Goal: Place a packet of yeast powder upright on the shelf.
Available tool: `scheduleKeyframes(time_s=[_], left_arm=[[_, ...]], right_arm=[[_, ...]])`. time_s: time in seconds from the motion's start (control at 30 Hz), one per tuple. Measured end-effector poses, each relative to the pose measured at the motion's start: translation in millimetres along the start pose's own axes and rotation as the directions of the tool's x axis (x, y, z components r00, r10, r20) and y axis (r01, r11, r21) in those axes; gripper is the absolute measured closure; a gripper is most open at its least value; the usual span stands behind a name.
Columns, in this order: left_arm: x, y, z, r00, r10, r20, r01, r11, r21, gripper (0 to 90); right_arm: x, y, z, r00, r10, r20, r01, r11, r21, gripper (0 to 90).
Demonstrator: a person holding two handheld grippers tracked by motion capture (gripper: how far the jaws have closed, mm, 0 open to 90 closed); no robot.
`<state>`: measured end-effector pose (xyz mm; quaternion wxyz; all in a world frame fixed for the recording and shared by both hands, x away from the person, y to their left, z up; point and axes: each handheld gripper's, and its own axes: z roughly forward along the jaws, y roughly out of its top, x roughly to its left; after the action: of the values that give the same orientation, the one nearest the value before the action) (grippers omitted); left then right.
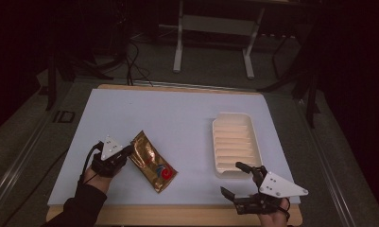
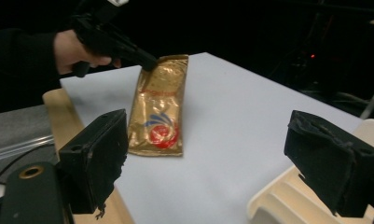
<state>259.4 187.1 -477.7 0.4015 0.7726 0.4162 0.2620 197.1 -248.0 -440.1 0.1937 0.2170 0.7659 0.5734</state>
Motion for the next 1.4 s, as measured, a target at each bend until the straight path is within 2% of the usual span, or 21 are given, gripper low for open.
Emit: scheduleKeyframes(time_s=[0.1, 0.23, 0.4, 0.5, 0.7, 0.77, 0.83, 0.87, 0.93, 0.97, 1.0, 1.03, 1.07, 1.13, 1.23, 1.27, 1.3, 1.33, 1.4], left_arm=[[-7.2, 7.0, -5.9, 0.9994, 0.032, 0.011, -0.031, 0.9990, -0.033, 89.1], [-17.0, 13.8, -11.6, 0.9976, 0.067, 0.015, -0.066, 0.9961, -0.059, 89.1], [-25.2, 20.3, -18.0, 0.9958, 0.081, 0.043, -0.077, 0.9924, -0.096, 89.2], [-30.9, 24.8, -22.3, 0.9919, 0.109, 0.066, -0.101, 0.9877, -0.119, 89.2], [-41.5, 37.4, -32.3, 0.9731, 0.197, 0.120, -0.177, 0.9713, -0.159, 89.4], [-44.4, 41.3, -35.7, 0.9640, 0.231, 0.132, -0.205, 0.9614, -0.184, 89.3], [-45.6, 45.6, -38.6, 0.9546, 0.251, 0.159, -0.217, 0.9546, -0.204, 89.4], [-46.5, 47.8, -39.7, 0.9540, 0.254, 0.159, -0.219, 0.9532, -0.209, 89.3], [-48.1, 51.2, -41.8, 0.9465, 0.274, 0.170, -0.232, 0.9447, -0.232, 89.4], [-48.7, 53.1, -42.6, 0.9453, 0.275, 0.176, -0.229, 0.9433, -0.240, 89.4], [-49.4, 54.7, -43.3, 0.9405, 0.285, 0.184, -0.236, 0.9392, -0.249, 89.4], [-50.0, 56.0, -43.9, 0.9388, 0.292, 0.183, -0.239, 0.9351, -0.261, 89.4], [-50.1, 57.9, -43.8, 0.9385, 0.287, 0.191, -0.233, 0.9361, -0.264, 89.4], [-50.0, 60.5, -43.7, 0.9332, 0.291, 0.211, -0.224, 0.9306, -0.289, 89.4], [-50.5, 66.0, -42.7, 0.9295, 0.284, 0.235, -0.206, 0.9289, -0.308, 89.4], [-50.9, 68.0, -42.4, 0.9256, 0.291, 0.242, -0.210, 0.9269, -0.311, 89.4], [-52.1, 69.7, -42.2, 0.9237, 0.297, 0.242, -0.212, 0.9225, -0.323, 89.4], [-53.0, 71.9, -41.9, 0.9207, 0.299, 0.250, -0.211, 0.9214, -0.327, 89.4], [-56.5, 75.5, -41.5, 0.9138, 0.311, 0.261, -0.212, 0.9133, -0.348, 89.4]], right_arm=[[-1.5, 0.3, -1.2, 0.9992, -0.027, 0.030, 0.027, 0.9996, 0.000, 13.4], [-2.8, 0.6, -2.4, 0.9978, -0.038, 0.054, 0.038, 0.9993, 0.005, 13.4], [-4.1, -0.2, -2.5, 0.9974, -0.028, 0.066, 0.027, 0.9994, 0.020, 13.9], [-5.9, -0.2, -3.2, 0.9974, -0.012, 0.071, 0.010, 0.9995, 0.029, 14.5], [-8.5, 0.2, -5.1, 0.9970, 0.010, 0.077, -0.013, 0.9993, 0.034, 14.6], [-9.2, 0.6, -6.2, 0.9963, 0.012, 0.085, -0.015, 0.9993, 0.034, 14.6], [-9.8, 1.3, -8.0, 0.9954, 0.013, 0.095, -0.016, 0.9994, 0.030, 14.6], [-10.6, 1.9, -8.8, 0.9951, 0.012, 0.098, -0.015, 0.9995, 0.029, 14.6], [-12.5, 3.2, -10.1, 0.9957, 0.007, 0.093, -0.009, 0.9998, 0.020, 15.4], [-13.0, 3.7, -10.9, 0.9958, -0.003, 0.091, 0.003, 1.0000, 0.006, 15.7], [-13.6, 4.8, -11.3, 0.9962, -0.017, 0.085, 0.017, 0.9999, 0.000, 15.6], [-14.3, 6.3, -12.0, 0.9959, -0.028, 0.086, 0.029, 0.9996, -0.007, 15.4], [-15.3, 8.2, -12.9, 0.9955, -0.034, 0.088, 0.035, 0.9993, -0.013, 15.2], [-17.9, 12.8, -14.9, 0.9957, -0.033, 0.087, 0.034, 0.9993, -0.018, 15.1], [-20.7, 21.2, -17.0, 0.9964, -0.028, 0.080, 0.028, 0.9996, -0.008, 13.4], [-21.4, 24.1, -17.5, 0.9975, -0.016, 0.069, 0.017, 0.9998, -0.006, 13.5], [-22.7, 26.8, -17.1, 0.9995, 0.002, 0.033, -0.002, 1.0000, -0.005, 13.4], [-23.3, 29.2, -16.3, 0.9997, 0.018, 0.016, -0.018, 0.9998, 0.004, 13.3], [-24.1, 32.8, -13.4, 0.9996, 0.028, -0.010, -0.028, 0.9996, 0.003, 11.5]])
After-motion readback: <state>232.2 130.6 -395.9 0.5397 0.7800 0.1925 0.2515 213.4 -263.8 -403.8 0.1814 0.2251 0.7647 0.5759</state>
